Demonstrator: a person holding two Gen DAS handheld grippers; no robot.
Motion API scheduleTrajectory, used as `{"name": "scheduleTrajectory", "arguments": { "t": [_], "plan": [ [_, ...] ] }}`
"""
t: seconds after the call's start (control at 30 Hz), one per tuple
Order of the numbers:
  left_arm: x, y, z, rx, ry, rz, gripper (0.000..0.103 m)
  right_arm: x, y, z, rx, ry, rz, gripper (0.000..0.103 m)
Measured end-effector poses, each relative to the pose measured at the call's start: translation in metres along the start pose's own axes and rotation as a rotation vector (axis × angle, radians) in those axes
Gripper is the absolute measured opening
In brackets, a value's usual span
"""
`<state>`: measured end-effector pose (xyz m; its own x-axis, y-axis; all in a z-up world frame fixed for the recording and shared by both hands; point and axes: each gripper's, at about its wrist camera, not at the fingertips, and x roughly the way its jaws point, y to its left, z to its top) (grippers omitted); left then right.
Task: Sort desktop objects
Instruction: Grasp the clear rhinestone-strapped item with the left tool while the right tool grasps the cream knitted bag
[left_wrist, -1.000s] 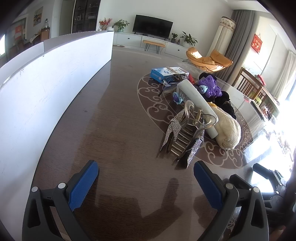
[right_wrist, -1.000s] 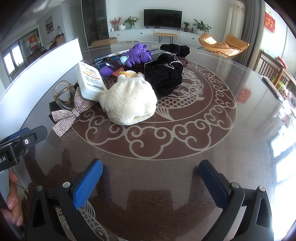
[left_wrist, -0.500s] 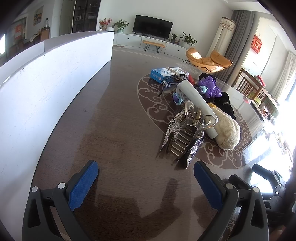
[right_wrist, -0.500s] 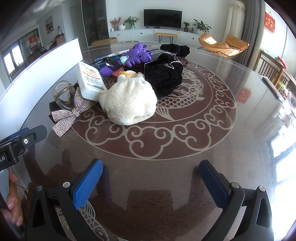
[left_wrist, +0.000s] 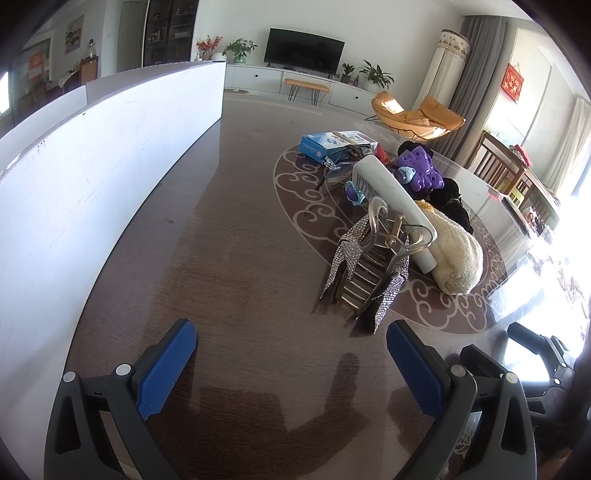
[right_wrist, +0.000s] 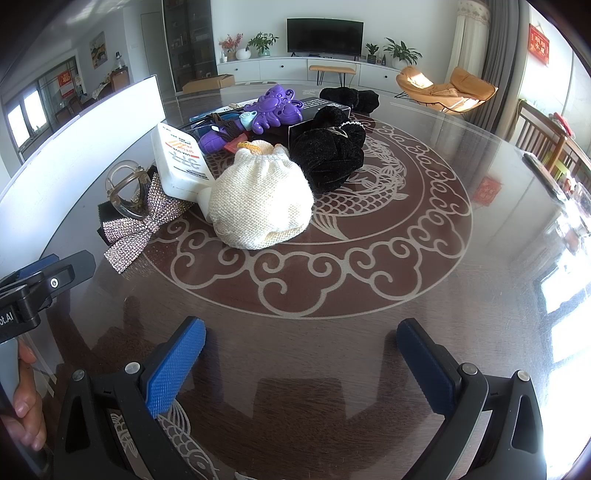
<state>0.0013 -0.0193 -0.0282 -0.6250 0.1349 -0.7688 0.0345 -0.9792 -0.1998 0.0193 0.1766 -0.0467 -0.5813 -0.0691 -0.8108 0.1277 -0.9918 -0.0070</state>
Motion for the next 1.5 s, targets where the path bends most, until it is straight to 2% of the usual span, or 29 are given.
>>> {"name": "scheduleTrajectory", "arguments": {
  "t": [0.1,0.2,0.27,0.3,0.4,0.47,0.57,0.63,0.73,0.83,0.87,1.13,1.17,1.2,1.23,1.27,1.43,1.5],
  "plan": [
    [0.000,-0.005,-0.003,0.061,0.025,0.002,0.103,0.000,0.000,0.000,0.000,0.000,0.000,0.103],
    [-0.006,-0.007,-0.016,0.156,0.057,0.042,0.103,0.000,0.000,0.000,0.000,0.000,0.000,0.103],
    [-0.011,-0.008,-0.029,0.233,0.049,0.083,0.103,0.000,0.000,0.000,0.000,0.001,-0.001,0.103],
    [-0.015,-0.005,-0.031,0.240,0.045,0.060,0.103,0.000,0.000,0.000,0.000,0.001,-0.002,0.103],
    [-0.020,0.006,-0.031,0.228,0.060,0.068,0.103,0.001,0.000,0.000,0.000,0.001,-0.002,0.103],
    [-0.018,0.009,-0.024,0.209,0.073,0.058,0.103,0.001,0.000,0.000,0.001,0.001,-0.002,0.103],
    [-0.011,-0.004,-0.008,0.182,0.098,-0.050,0.103,0.001,0.000,0.000,0.001,0.001,-0.002,0.103],
    [-0.003,-0.022,0.006,0.215,0.106,-0.092,0.103,0.001,0.000,0.000,0.001,0.001,-0.002,0.103],
    [0.016,-0.051,0.024,0.313,0.095,-0.067,0.103,0.001,0.000,0.000,0.001,0.001,-0.002,0.103],
    [0.046,-0.065,0.037,0.346,0.146,-0.027,0.103,0.001,0.000,0.000,0.001,0.001,-0.002,0.103],
    [0.052,-0.067,0.039,0.359,0.135,-0.002,0.103,0.001,0.000,0.000,0.001,0.001,-0.002,0.103],
    [0.061,-0.068,0.054,0.387,0.147,-0.024,0.103,0.001,-0.001,-0.001,0.001,0.001,0.000,0.103],
    [0.059,-0.066,0.054,0.386,0.144,-0.020,0.094,0.002,-0.001,0.000,0.000,0.001,0.000,0.103],
    [0.052,-0.063,0.054,0.386,0.116,-0.029,0.079,0.002,-0.001,0.002,-0.021,0.020,0.018,0.103],
    [0.046,-0.062,0.053,0.399,0.096,-0.029,0.054,0.005,-0.001,0.007,-0.067,0.066,0.050,0.103],
    [0.043,-0.060,0.051,0.415,0.089,-0.002,0.054,0.007,-0.003,0.014,-0.079,0.097,0.073,0.103],
    [0.016,-0.044,0.036,0.406,0.063,-0.046,0.054,0.002,-0.015,0.070,0.028,0.040,0.162,0.103],
    [0.003,-0.037,0.034,0.373,0.057,-0.071,0.054,0.020,-0.010,0.091,0.046,0.074,0.180,0.103]
  ]
}}
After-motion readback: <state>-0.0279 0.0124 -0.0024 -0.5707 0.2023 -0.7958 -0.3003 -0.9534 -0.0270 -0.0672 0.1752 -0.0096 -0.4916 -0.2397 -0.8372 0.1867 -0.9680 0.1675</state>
